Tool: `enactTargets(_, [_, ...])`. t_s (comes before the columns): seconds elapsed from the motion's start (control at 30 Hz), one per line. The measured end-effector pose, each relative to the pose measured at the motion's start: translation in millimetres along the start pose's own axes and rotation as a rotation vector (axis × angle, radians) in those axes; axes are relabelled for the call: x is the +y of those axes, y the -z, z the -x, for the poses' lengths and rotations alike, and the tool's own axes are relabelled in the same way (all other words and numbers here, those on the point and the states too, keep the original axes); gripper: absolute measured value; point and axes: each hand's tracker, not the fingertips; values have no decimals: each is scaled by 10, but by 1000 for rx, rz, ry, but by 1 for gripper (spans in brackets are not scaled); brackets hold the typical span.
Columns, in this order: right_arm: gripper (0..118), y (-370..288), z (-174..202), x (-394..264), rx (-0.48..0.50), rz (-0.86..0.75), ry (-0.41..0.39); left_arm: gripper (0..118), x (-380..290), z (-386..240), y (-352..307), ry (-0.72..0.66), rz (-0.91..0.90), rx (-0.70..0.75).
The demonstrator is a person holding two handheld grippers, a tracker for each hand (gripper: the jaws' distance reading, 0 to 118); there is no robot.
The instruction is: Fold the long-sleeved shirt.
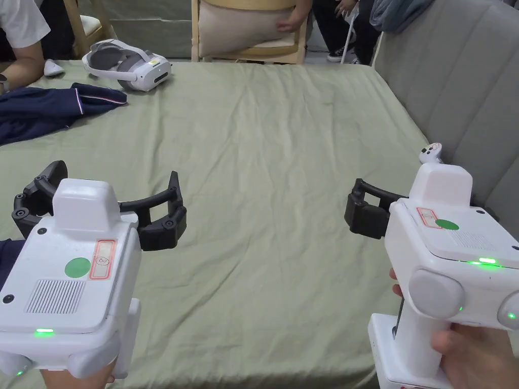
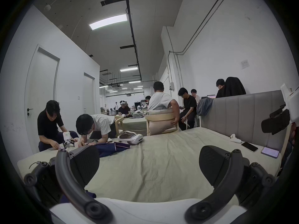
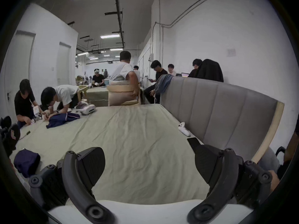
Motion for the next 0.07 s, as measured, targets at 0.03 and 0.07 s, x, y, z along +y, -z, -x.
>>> enactTargets(0.03, [113, 2, -12, 0, 1, -2, 6, 111, 3, -2, 2, 1, -1, 0])
enactTargets(0.07, [113, 1, -39, -6, 7, -8, 23, 111, 6, -5, 2, 2, -3, 0])
